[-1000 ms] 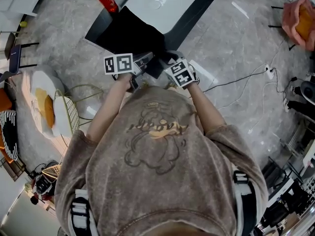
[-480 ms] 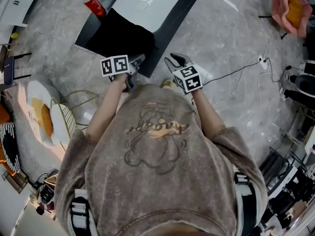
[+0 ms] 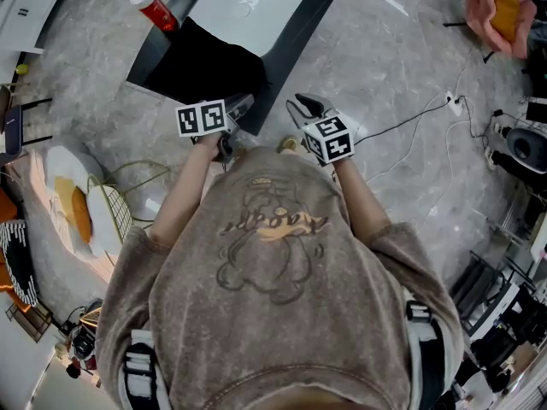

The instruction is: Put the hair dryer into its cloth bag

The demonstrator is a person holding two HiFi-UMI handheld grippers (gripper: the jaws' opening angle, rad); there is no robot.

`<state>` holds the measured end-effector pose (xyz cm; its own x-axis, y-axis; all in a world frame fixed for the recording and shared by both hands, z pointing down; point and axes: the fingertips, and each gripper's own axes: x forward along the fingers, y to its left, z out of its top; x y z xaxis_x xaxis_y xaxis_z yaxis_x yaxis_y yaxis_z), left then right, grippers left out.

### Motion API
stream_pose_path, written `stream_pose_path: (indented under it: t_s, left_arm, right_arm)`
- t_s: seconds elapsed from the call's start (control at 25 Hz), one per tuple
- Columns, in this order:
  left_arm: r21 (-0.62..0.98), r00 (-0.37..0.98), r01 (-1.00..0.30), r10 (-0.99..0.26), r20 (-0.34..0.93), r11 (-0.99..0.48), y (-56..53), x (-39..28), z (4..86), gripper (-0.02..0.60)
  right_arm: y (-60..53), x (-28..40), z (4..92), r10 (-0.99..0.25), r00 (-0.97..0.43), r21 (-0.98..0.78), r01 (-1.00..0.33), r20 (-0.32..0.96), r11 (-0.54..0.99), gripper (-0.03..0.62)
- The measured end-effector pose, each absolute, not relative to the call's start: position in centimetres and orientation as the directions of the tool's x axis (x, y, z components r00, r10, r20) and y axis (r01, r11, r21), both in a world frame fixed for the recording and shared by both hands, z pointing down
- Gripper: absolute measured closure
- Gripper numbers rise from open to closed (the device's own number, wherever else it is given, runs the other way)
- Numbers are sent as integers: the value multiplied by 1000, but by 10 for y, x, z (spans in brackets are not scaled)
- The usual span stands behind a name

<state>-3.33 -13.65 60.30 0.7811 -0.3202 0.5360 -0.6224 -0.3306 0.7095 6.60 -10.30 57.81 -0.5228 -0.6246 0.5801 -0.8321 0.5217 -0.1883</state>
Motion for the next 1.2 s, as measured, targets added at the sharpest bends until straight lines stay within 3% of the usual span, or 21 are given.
stream_pose_path:
  t_s: [0.08,0.28,0.6,0.76,1.04,1.2]
  left_arm:
    - [681,775,-631,-323,543,-372,-137,-31,597,425]
    - [592,757,-653,-380,531,-473,-148,-31,564,417]
    - [425,746,-666,-546,381,-613,-171,-49,465,417]
    - [295,712,-703,-643,283,-648,-173,-65,426,421]
    - [281,660,-748,-719,218,-601,-161,-90,424,561]
    - [251,643,-764,-736,212,-595,-154,-95,434,563]
  right_arm:
    - [-105,67,576,-632,-522,-192,-835,573,516,505]
    - [-118,69,554,-666,-525,-208,-842,530,498,504]
    - [-137,78,475,-755,-535,-196,-844,380,499,513]
    - [-139,83,444,-805,-510,-157,-860,303,485,585]
    - [-129,64,434,-817,-525,-97,-850,239,518,600]
    - [-128,57,440,-819,-530,-127,-848,218,515,597]
